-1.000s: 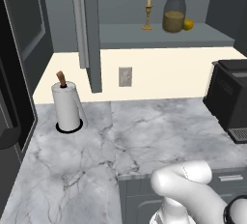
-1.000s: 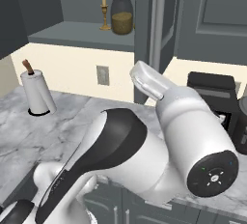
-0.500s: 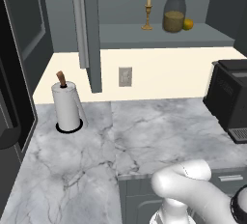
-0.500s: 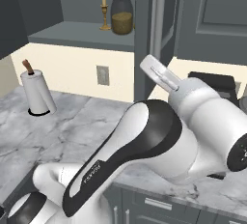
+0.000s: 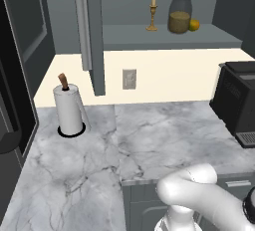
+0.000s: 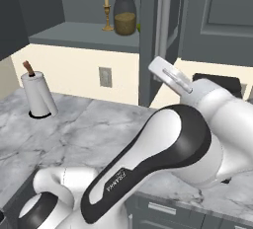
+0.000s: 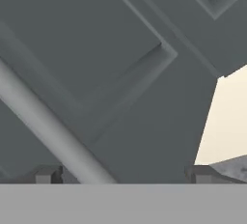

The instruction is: Pick the jar and candle from the dining table and place them in the open cabinet. Close the cabinet after placing the objects.

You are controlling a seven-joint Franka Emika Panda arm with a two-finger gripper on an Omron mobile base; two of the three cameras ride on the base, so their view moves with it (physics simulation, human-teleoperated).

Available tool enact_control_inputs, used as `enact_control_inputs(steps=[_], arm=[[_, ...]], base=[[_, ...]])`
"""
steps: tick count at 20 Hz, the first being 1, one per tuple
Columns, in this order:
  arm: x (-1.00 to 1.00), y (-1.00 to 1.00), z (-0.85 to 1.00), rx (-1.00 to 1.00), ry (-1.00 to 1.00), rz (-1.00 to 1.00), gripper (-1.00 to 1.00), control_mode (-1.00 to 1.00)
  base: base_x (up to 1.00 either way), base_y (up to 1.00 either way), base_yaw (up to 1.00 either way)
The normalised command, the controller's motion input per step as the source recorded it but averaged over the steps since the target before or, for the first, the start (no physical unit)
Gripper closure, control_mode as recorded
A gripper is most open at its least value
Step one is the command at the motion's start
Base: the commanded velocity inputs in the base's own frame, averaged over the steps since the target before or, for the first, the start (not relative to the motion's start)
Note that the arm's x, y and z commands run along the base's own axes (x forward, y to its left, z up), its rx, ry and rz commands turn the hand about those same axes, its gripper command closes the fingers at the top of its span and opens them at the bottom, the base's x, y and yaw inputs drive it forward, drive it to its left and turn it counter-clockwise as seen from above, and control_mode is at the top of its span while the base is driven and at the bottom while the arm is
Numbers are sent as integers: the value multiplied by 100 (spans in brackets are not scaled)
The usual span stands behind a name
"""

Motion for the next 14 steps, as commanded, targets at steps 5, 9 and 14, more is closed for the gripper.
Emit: enact_control_inputs(steps=[5,9,14], arm=[[-1,56,2,0,0,0,-100,-100],[-2,81,5,-3,0,0,-100,-100],[0,86,11,-4,0,0,-100,-100]], base=[[0,0,0],[0,0,0],[0,0,0]])
